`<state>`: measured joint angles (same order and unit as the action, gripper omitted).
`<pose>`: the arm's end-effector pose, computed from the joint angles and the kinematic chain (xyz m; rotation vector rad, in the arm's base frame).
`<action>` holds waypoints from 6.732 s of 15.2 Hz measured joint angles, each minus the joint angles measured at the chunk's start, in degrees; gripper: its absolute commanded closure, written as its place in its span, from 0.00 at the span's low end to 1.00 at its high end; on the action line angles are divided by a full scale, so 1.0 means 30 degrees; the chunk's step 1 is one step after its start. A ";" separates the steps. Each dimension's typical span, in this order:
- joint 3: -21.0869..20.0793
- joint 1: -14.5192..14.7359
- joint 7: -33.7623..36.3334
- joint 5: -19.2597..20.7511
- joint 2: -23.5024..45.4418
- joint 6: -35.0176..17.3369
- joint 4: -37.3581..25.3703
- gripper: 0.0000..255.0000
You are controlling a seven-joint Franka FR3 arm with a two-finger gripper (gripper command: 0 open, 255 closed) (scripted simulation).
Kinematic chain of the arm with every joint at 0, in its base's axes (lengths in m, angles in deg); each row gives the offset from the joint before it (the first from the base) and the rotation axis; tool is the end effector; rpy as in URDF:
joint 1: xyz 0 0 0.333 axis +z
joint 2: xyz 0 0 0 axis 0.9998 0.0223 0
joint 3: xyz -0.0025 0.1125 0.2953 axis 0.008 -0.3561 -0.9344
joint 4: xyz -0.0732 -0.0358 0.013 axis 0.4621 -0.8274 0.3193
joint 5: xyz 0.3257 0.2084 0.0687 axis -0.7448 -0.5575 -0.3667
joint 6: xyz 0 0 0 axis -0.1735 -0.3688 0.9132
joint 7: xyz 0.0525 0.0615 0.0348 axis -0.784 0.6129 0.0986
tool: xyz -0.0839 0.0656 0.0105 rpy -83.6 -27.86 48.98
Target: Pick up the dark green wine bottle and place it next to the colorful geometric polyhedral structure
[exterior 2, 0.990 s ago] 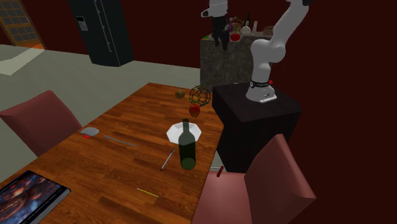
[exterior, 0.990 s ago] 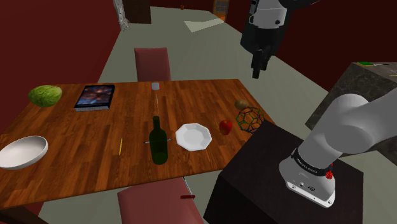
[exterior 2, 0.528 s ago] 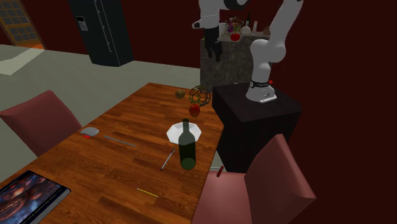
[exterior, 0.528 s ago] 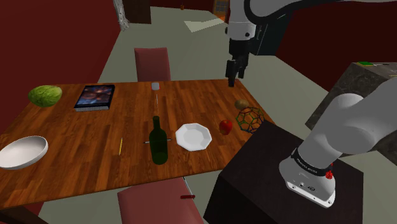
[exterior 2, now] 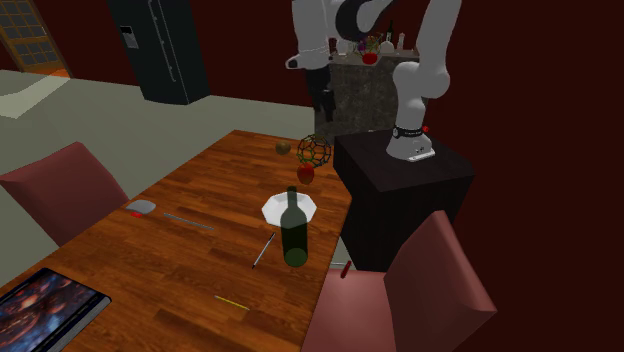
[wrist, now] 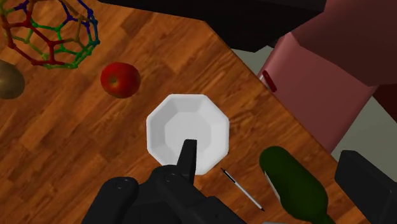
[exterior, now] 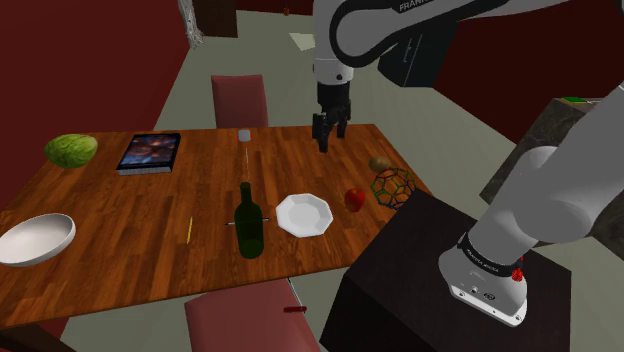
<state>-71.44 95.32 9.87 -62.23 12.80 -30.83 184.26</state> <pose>0.4668 0.1250 0.4256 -3.1180 -0.2063 0.2696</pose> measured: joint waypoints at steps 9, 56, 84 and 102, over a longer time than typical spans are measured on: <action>-0.0992 0.1025 0.1828 0.0358 0.6051 -0.1452 -0.4667 0.00; -0.1314 0.3073 0.3686 0.1431 1.4747 -0.0638 -1.4247 1.00; -0.1532 0.3171 0.3999 0.1204 1.3246 0.5736 -1.9162 1.00; -0.1106 0.1108 0.1830 0.0580 0.9029 0.7171 -1.6253 1.00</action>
<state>-74.76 98.64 15.36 -60.49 39.89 -9.32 135.50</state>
